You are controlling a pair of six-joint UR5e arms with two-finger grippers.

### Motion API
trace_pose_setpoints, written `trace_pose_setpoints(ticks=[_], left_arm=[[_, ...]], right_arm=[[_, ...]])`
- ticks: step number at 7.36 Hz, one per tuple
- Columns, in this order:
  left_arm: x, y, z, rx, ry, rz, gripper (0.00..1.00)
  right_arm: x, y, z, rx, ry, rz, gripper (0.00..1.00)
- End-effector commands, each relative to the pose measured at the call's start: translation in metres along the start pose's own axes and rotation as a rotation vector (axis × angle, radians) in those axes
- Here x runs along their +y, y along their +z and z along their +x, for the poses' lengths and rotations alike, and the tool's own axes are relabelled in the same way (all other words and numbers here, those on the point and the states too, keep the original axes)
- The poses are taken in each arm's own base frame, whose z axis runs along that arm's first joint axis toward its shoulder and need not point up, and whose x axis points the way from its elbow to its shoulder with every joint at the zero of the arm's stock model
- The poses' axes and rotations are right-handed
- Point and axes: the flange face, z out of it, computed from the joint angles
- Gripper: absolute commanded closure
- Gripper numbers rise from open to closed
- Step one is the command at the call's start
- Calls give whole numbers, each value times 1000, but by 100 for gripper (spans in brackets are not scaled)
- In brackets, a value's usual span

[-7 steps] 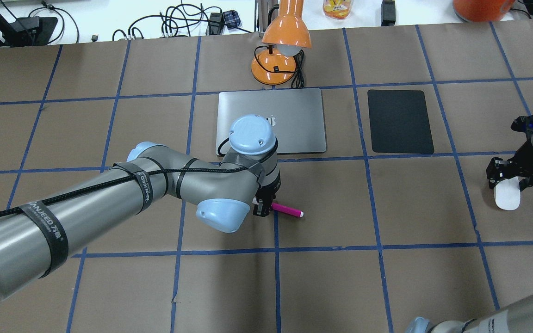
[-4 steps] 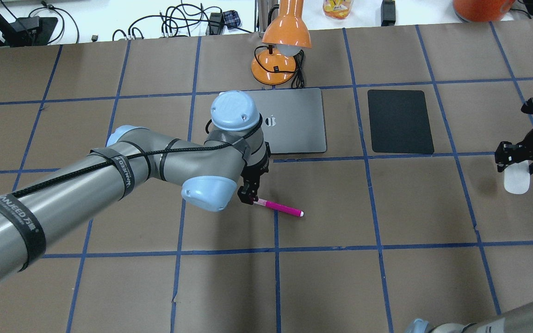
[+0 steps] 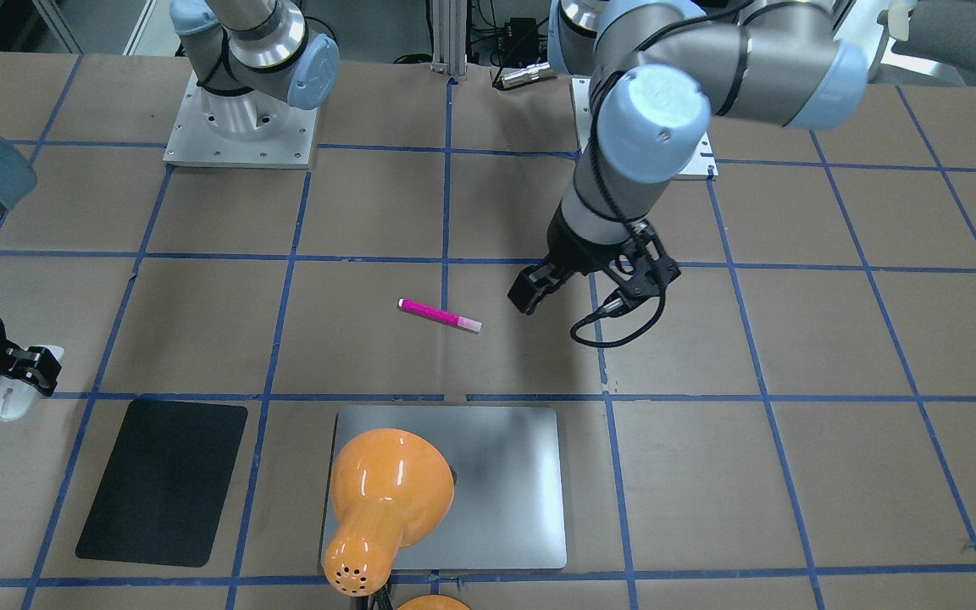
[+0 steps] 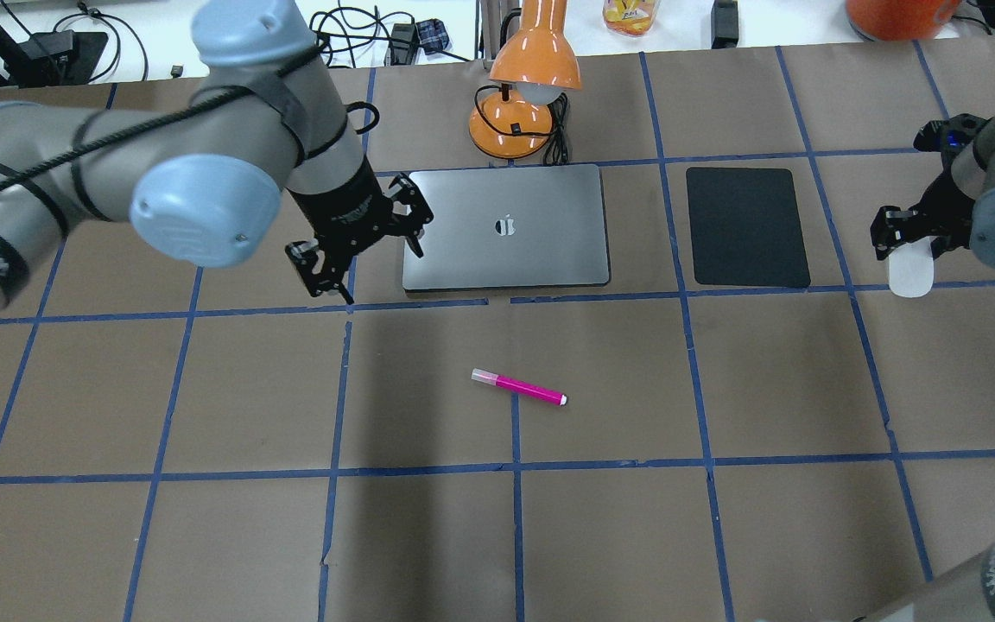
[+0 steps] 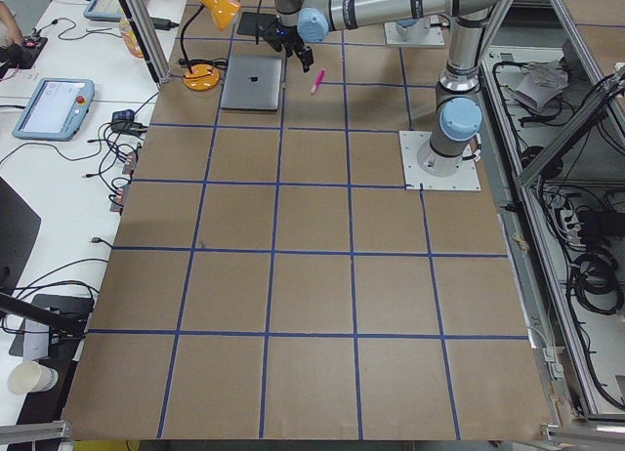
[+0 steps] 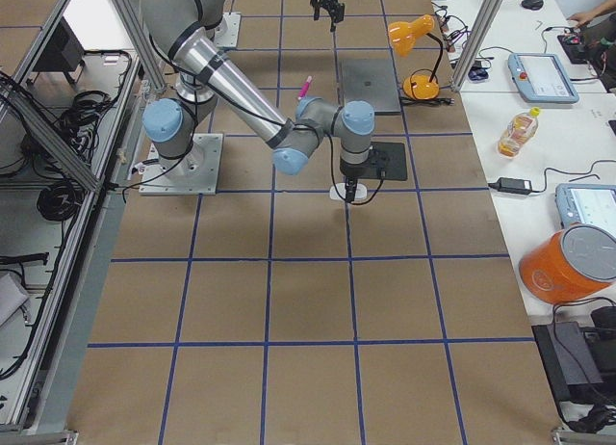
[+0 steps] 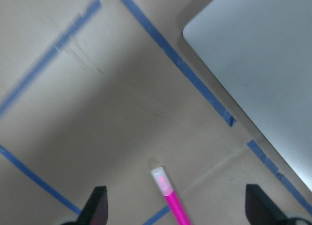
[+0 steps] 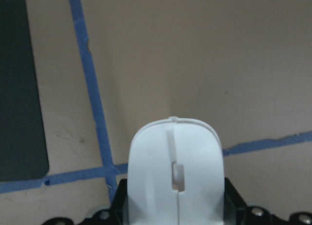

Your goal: Place pen and mouse around notebook

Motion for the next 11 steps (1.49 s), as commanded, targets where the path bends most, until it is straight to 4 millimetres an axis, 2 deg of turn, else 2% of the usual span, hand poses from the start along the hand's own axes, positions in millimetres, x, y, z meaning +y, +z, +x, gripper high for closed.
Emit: trace_pose_setpoints(ticks=[1, 2, 3, 4, 5, 6, 8, 9, 10, 11], left_arm=[[3, -72, -42, -34, 453, 52, 0], [-1, -86, -52, -51, 607, 115, 0], [2, -99, -54, -38, 638, 167, 0], [3, -102, -55, -36, 648, 175, 0], [1, -103, -57, -37, 642, 175, 0], [1, -104, -58, -36, 640, 177, 0], [0, -104, -58, -36, 639, 178, 0], [0, -112, -57, -32, 638, 192, 0], [-1, -112, -57, -32, 636, 192, 0], [-1, -113, -58, -35, 636, 194, 0]], right_arm=[[-50, 5, -59, -10, -73, 22, 57], [-63, -1, -95, -12, -66, 44, 55], [-70, 0, -123, -19, -60, 43, 55], [-79, 5, -144, -55, -56, 49, 55], [-87, 10, -154, -64, -65, 53, 54], [-92, 23, -155, -68, -67, 40, 54], [-90, 37, -156, -69, -67, 18, 53], [-89, 38, -156, -69, -67, 15, 49], [-90, 39, -156, -69, -67, 15, 37], [-91, 39, -156, -69, -70, 15, 19]])
